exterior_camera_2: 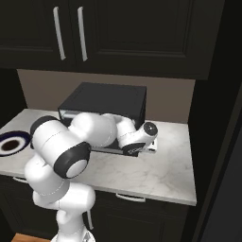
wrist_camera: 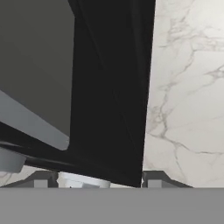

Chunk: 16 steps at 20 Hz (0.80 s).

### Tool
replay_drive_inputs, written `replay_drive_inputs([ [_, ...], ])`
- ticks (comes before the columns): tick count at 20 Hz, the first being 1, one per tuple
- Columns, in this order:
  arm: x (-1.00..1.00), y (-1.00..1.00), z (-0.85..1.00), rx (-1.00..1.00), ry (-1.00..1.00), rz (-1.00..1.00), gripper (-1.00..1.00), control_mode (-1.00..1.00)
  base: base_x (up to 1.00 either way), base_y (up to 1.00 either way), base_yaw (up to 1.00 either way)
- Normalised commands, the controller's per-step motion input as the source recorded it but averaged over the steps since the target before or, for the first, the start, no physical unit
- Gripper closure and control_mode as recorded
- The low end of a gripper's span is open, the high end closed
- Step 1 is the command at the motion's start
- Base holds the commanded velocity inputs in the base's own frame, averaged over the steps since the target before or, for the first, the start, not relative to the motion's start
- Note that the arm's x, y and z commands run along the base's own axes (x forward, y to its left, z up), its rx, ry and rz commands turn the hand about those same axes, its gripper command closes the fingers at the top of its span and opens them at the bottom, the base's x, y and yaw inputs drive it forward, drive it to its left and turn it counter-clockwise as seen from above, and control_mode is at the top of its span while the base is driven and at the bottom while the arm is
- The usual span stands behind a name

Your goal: Pick up the bagel from the plate, place it on the toaster oven rack, close the door, and set the timer.

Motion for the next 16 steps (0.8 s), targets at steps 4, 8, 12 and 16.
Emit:
replay_drive_inputs([
  [4, 0.28, -0.69, -0.24, 0.32, 0.18, 0.01, 1.00, -1.00, 0.00, 0.00, 0.00],
  [8, 0.14, -0.72, -0.27, 0.34, 0.11, 0.01, 1.00, -1.00, 0.00, 0.00, 0.00],
  [12, 0.11, -0.72, -0.18, 0.34, 0.05, 0.01, 1.00, -1.00, 0.00, 0.00, 0.00],
  [16, 0.08, -0.74, -0.17, 0.32, 0.01, 0.01, 1.00, -1.00, 0.00, 0.00, 0.00],
])
